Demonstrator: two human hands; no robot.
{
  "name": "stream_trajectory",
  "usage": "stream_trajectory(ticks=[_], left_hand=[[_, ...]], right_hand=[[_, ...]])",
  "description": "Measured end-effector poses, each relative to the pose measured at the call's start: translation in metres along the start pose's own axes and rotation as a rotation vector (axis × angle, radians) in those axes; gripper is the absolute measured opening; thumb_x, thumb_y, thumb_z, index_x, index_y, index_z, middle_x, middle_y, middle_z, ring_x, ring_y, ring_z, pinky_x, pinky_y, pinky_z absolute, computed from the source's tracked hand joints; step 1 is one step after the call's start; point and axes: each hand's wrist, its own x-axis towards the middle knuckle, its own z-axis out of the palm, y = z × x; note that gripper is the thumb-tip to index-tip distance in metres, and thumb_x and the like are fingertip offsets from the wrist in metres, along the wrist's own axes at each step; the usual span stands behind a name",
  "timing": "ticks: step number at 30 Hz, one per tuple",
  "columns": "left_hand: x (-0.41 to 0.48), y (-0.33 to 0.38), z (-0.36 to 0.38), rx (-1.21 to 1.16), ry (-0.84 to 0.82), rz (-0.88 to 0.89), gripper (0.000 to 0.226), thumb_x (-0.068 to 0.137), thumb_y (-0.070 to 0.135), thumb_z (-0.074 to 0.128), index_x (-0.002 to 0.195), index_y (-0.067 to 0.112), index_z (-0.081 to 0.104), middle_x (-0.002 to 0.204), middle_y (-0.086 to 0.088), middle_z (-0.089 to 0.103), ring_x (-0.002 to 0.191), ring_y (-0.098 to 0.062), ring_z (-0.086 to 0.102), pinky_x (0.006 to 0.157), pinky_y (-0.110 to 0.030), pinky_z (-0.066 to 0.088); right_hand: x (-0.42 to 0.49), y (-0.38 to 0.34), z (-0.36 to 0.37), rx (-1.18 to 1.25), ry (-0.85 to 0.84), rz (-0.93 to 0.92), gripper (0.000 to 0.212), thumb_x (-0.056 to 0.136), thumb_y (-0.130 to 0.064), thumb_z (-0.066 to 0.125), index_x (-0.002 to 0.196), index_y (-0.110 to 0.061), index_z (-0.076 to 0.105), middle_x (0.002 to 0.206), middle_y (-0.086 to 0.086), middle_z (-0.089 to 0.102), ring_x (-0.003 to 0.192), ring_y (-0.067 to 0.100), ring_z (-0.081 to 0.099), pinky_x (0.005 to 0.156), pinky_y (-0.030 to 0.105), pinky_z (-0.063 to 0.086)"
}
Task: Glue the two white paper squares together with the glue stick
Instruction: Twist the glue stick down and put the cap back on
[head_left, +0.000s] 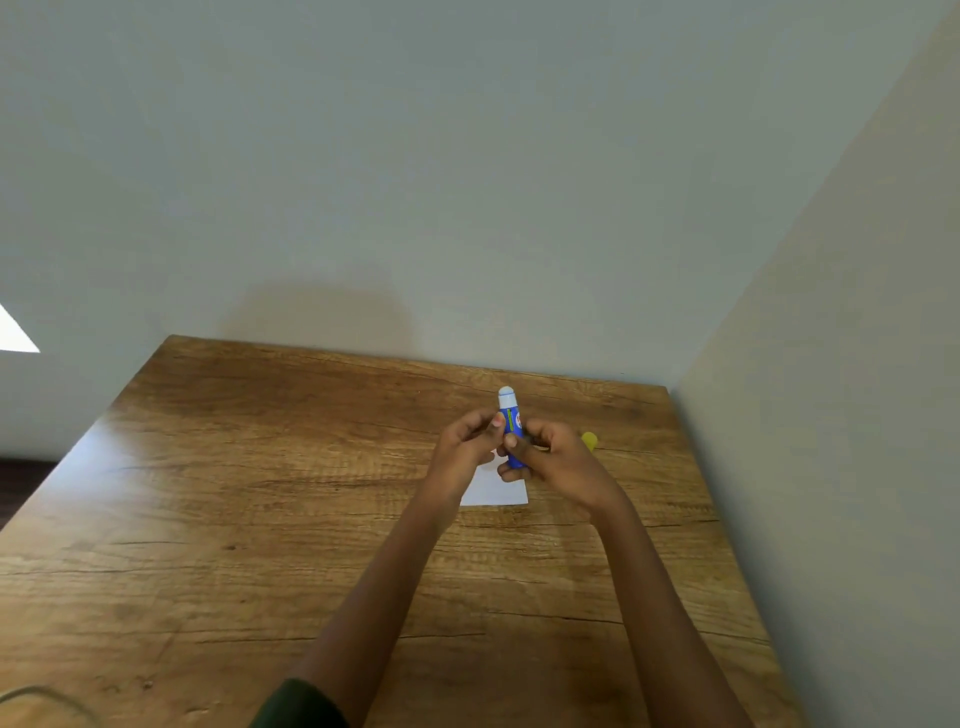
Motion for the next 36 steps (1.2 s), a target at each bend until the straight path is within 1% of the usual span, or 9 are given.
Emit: stream_trajectory(ticks=[4,9,13,19,23,27,31,34,36], left_hand=[[0.002,0.005,-0.001,-0.015,-0.078,0.002,0.025,0.093,0.021,0.053,0.108,0.007,0.067,0.093,-0.009,0.068,0.09,-0.022,0.061,0.091,-0.04,0.048],[0.002,0.01,-0.002,-0.101,-0.052,0.031,0.02,0.093,0.013,0.05,0.1,0.009,0.069,0.095,-0.006,0.071,0.082,-0.01,0.065,0.072,-0.019,0.051],[-0.002,0.01,-0.002,-0.121,-0.022,0.036,0.019,0.092,0.009,0.051,0.094,0.011,0.07,0.095,-0.006,0.072,0.085,-0.013,0.065,0.073,-0.018,0.052],[-0.002,0.008,0.002,-0.115,0.15,-0.041,0.016,0.089,0.012,0.059,0.097,0.005,0.071,0.094,-0.007,0.073,0.091,-0.019,0.067,0.08,-0.027,0.054],[-0.002,0.013,0.006,-0.135,0.191,-0.019,0.019,0.089,0.014,0.059,0.101,0.005,0.07,0.092,-0.004,0.073,0.089,-0.011,0.067,0.067,-0.011,0.05],[-0.003,0.026,0.004,-0.141,0.117,0.011,0.017,0.09,0.012,0.057,0.097,0.003,0.07,0.086,-0.003,0.073,0.075,-0.005,0.069,0.062,-0.012,0.051],[-0.004,0.029,0.004,-0.135,0.065,0.021,0.018,0.091,0.011,0.055,0.098,0.003,0.069,0.088,-0.007,0.072,0.072,-0.004,0.069,0.059,-0.011,0.051],[-0.002,0.031,0.004,-0.115,0.072,0.008,0.018,0.091,0.012,0.055,0.097,0.005,0.07,0.091,-0.008,0.073,0.078,-0.008,0.068,0.066,-0.014,0.051],[-0.002,0.031,0.006,-0.097,0.084,0.002,0.019,0.09,0.012,0.056,0.099,0.002,0.07,0.09,-0.007,0.073,0.081,-0.006,0.068,0.071,-0.011,0.046]], right_hand=[[-0.004,-0.001,-0.002,0.039,-0.044,0.005,0.03,0.093,-0.02,0.055,0.114,-0.001,0.062,0.101,0.014,0.069,0.083,0.019,0.07,0.082,0.029,0.057],[-0.01,-0.002,-0.006,0.135,-0.119,0.039,0.028,0.094,-0.014,0.052,0.117,-0.001,0.061,0.114,0.014,0.067,0.106,0.02,0.066,0.093,0.028,0.053],[-0.016,-0.004,-0.002,0.113,-0.102,0.072,0.023,0.093,-0.012,0.055,0.109,-0.001,0.065,0.101,0.013,0.07,0.094,0.018,0.07,0.082,0.024,0.056],[-0.021,-0.01,0.018,-0.192,0.226,0.092,0.017,0.073,-0.022,0.079,0.081,-0.008,0.073,0.073,0.01,0.072,0.064,0.018,0.065,0.066,0.033,0.056],[-0.018,-0.011,0.025,-0.465,0.443,0.033,0.032,0.062,-0.037,0.084,0.065,-0.013,0.063,0.064,0.002,0.065,0.056,0.014,0.057,0.056,0.032,0.047],[-0.024,-0.022,0.013,-0.024,0.055,0.139,0.026,0.084,-0.025,0.068,0.102,-0.006,0.064,0.099,0.009,0.067,0.085,0.017,0.067,0.074,0.03,0.058],[-0.028,-0.024,0.008,0.185,-0.103,0.155,0.028,0.094,-0.018,0.052,0.11,0.002,0.063,0.097,0.009,0.07,0.085,0.015,0.069,0.079,0.026,0.056],[-0.029,-0.023,0.013,0.144,0.059,0.146,0.021,0.086,-0.021,0.066,0.097,-0.004,0.071,0.085,0.007,0.074,0.077,0.014,0.069,0.072,0.025,0.055],[-0.026,-0.022,0.015,-0.106,0.3,0.083,0.021,0.069,-0.024,0.081,0.081,-0.009,0.076,0.074,0.008,0.074,0.066,0.019,0.065,0.065,0.031,0.053]])
